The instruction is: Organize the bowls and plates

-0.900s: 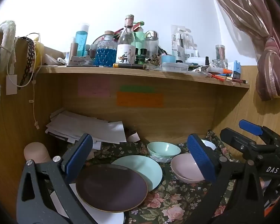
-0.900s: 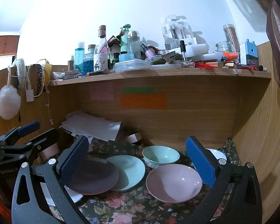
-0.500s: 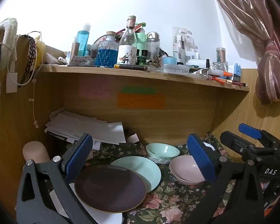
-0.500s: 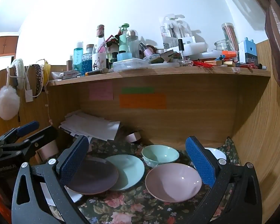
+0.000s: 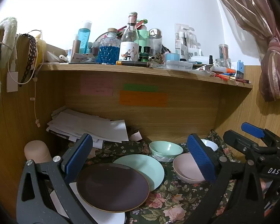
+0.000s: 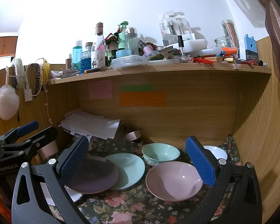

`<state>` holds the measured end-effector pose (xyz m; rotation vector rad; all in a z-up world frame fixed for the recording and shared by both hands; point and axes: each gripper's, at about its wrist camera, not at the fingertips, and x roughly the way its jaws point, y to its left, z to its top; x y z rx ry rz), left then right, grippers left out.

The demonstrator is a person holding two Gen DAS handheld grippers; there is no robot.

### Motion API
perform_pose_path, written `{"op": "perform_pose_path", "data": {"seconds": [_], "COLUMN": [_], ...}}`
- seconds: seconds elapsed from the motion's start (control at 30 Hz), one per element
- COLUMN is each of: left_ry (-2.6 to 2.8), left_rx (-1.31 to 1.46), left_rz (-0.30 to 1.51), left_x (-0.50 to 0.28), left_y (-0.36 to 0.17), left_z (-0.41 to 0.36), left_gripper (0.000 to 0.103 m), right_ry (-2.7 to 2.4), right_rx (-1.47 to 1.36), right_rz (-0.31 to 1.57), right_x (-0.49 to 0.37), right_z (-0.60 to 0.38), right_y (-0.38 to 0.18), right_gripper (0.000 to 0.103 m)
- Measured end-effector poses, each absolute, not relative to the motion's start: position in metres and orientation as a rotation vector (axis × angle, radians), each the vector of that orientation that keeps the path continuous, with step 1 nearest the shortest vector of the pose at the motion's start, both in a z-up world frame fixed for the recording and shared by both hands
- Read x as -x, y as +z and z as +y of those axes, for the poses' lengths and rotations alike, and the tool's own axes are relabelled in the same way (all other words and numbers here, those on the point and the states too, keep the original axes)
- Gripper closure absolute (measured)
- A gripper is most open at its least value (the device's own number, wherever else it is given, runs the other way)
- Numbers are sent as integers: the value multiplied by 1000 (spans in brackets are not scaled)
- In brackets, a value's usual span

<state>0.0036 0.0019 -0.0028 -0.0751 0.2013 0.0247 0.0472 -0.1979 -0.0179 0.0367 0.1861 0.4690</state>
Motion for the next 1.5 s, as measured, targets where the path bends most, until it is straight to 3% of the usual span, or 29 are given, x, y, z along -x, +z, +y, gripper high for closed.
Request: {"op": "perform_pose_path", "data": {"seconds": [1.5], "left_ry": [26], "left_rx": [72], "left_rz": [197], "left_x": [-6], "left_y": [0], "left_z": [-5], "left_gripper": [0], "right_ry": [473], "right_rx": [-47], "right_rz": [162], "right_x": [-40], "right_z": [-201], "right_y": [-13], "right_gripper": [0]}}
